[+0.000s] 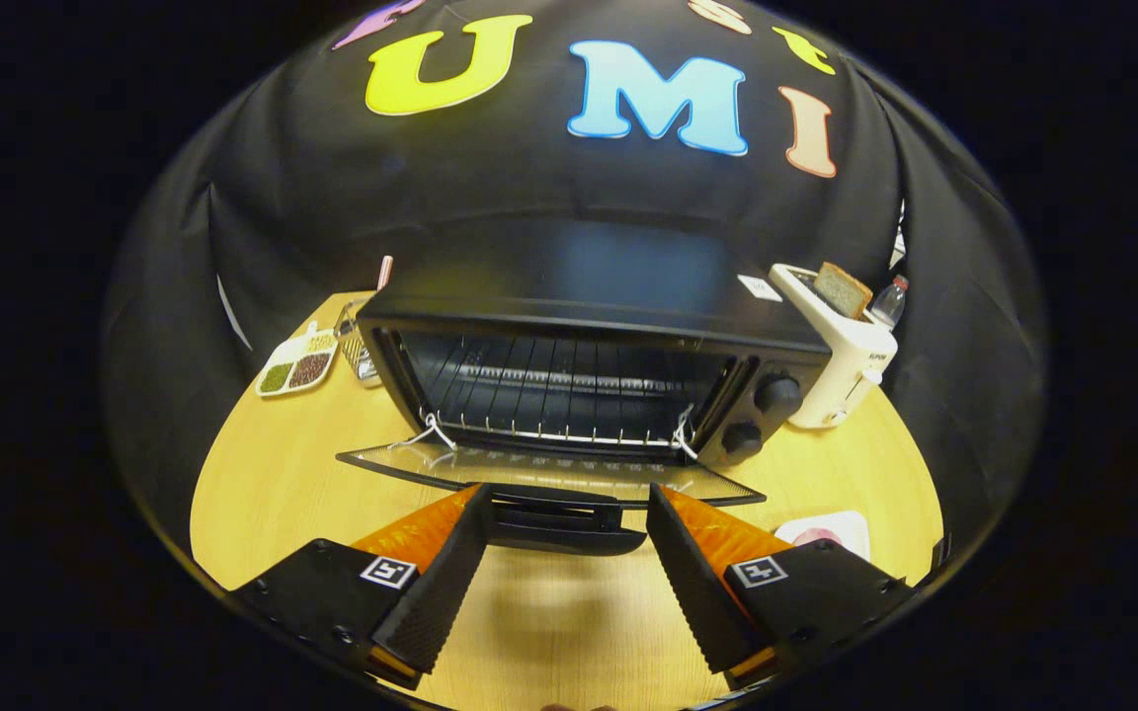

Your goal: Open the toaster oven, put the food inside, and close the toaster oven door.

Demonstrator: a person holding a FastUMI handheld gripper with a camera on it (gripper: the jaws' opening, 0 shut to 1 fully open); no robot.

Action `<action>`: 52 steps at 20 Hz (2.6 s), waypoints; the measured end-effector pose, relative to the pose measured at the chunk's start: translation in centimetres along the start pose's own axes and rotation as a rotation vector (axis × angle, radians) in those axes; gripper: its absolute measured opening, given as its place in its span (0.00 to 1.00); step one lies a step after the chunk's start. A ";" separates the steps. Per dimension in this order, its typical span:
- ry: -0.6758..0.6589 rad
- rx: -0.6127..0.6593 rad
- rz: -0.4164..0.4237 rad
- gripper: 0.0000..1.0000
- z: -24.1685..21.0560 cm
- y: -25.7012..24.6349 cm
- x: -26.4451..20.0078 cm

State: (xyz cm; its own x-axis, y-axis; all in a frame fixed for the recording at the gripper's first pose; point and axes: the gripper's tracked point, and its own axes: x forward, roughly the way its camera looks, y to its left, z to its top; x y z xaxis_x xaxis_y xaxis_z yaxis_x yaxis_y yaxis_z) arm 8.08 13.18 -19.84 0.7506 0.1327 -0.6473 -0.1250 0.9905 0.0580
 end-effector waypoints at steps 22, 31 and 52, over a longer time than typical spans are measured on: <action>0.296 -0.051 0.108 1.00 -10.5 -8.6 -4.3; 0.276 0.065 0.067 1.00 -9.1 -18.9 -6.6; 0.490 0.116 0.123 0.98 -13.6 -33.3 0.8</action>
State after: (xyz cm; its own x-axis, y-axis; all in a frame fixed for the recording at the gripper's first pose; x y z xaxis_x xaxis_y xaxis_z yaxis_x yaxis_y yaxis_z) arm 4.04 -20.23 -32.63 0.3397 0.2428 -0.9087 -0.0992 0.9700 0.2221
